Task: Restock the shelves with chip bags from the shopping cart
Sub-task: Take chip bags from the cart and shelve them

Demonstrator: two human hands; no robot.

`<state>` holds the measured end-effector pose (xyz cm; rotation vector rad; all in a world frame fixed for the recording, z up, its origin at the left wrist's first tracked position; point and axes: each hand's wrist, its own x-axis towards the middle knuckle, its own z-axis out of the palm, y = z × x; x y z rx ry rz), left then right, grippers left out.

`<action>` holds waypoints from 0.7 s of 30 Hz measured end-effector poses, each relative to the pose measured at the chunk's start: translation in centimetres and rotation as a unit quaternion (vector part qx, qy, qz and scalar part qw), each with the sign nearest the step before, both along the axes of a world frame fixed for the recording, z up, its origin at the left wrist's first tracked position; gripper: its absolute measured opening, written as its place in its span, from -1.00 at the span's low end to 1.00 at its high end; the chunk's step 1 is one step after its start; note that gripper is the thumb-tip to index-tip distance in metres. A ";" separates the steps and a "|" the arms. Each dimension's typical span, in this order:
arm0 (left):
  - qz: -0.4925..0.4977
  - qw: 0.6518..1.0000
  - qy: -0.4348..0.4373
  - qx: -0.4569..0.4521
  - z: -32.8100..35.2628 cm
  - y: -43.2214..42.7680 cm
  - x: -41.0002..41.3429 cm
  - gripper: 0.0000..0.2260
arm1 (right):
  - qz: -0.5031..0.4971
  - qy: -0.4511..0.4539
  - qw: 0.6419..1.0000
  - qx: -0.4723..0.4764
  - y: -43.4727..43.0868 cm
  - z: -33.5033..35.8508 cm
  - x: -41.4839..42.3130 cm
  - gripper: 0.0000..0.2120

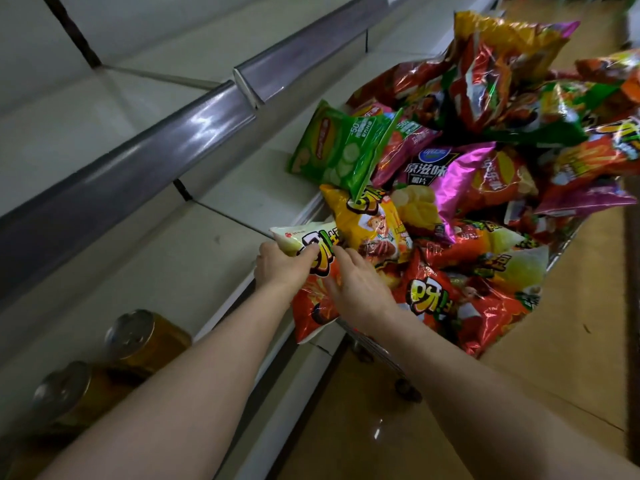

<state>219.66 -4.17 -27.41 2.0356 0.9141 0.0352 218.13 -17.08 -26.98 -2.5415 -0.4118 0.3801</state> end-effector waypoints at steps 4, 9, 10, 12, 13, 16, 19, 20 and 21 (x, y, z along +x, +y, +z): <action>0.033 0.999 -0.005 -0.013 -0.9 -0.8 0.4 -0.34 | 0.016 0.014 1.000 0.017 0.4 -1.3 0.4 -0.44; 0.042 0.998 -0.013 -0.039 -1.1 -1.0 0.7 -0.35 | 0.028 0.012 0.999 0.025 1.0 -1.2 0.3 -0.44; 0.043 0.998 -0.017 -0.053 -1.2 -0.8 0.7 -0.37 | 0.028 0.011 0.999 0.032 1.1 -1.1 0.2 -0.45; 0.047 0.995 -0.028 -0.080 -0.9 -0.6 0.5 -0.55 | 0.030 0.005 0.998 0.047 1.2 -0.7 0.1 -0.45; 0.053 0.994 -0.035 -0.088 -0.7 -0.4 0.3 -0.68 | 0.031 0.001 0.998 0.053 1.2 -0.5 0.0 -0.46; 0.084 0.990 -0.063 -0.091 -0.6 0.2 -0.3 -0.90 | 0.028 -0.018 0.997 0.075 1.2 0.2 -0.2 -0.48; 0.110 0.983 -0.098 -0.108 0.8 0.5 -0.8 -0.89 | 0.009 -0.060 0.991 0.118 1.2 1.2 -0.4 -0.52; 0.121 0.979 -0.112 -0.118 1.3 0.7 -0.9 -0.87 | -0.009 -0.074 0.988 0.134 1.1 1.5 -0.3 -0.52; 0.132 0.974 -0.129 -0.128 2.0 0.9 -1.0 -0.84 | -0.033 -0.086 0.985 0.148 0.9 1.9 -0.1 -0.51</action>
